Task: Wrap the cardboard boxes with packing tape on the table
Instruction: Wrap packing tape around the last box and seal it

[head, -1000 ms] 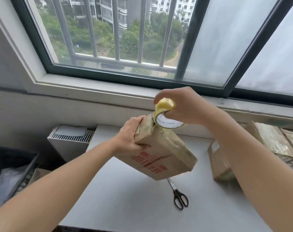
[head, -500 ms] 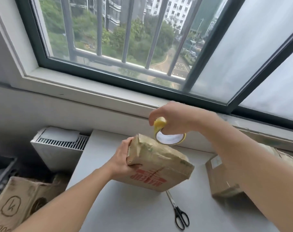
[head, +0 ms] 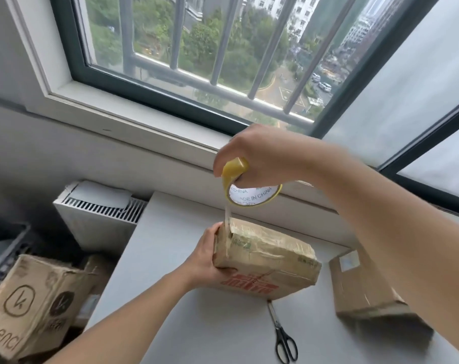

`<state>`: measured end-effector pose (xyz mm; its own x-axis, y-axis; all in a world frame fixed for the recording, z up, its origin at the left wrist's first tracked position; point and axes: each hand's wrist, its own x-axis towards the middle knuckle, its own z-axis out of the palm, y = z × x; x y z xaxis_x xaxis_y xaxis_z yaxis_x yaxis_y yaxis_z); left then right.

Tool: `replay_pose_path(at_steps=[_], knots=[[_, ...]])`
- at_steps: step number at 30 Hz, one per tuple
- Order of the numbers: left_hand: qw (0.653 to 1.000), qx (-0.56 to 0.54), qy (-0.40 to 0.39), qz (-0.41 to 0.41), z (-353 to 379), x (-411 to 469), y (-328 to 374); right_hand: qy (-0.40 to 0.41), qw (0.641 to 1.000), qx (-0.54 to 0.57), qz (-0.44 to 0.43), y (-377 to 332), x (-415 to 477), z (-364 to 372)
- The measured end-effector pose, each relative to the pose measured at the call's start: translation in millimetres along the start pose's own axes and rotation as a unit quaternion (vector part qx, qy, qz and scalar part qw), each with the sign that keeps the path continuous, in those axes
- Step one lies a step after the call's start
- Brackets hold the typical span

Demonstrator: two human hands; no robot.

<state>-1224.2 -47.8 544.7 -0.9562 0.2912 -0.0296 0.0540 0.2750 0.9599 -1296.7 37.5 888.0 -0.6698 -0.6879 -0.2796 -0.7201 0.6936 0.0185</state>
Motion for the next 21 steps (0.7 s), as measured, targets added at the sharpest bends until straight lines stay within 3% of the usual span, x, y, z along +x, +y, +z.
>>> replay_pose_path(at_steps=[3, 10, 16, 21], knots=[[0.999, -0.022, -0.018, -0.021, -3.9, 3.2, 2.1, 0.019, 0.998, -0.037, -0.049, -14.8, 12.8, -1.0], [0.995, -0.039, -0.088, -0.04, -26.5, 15.9, 12.9, 0.049, 0.997, -0.033, -0.055, -22.1, 30.1, -6.5], [0.989, -0.059, -0.123, -0.047, -36.9, 28.4, 18.1, 0.057, 0.998, -0.035, -0.012, -5.7, 39.4, -5.5], [0.981, -0.075, -0.14, -0.115, -52.5, 27.6, 7.6, 0.044, 0.998, 0.005, 0.037, 12.3, 37.4, 7.8]])
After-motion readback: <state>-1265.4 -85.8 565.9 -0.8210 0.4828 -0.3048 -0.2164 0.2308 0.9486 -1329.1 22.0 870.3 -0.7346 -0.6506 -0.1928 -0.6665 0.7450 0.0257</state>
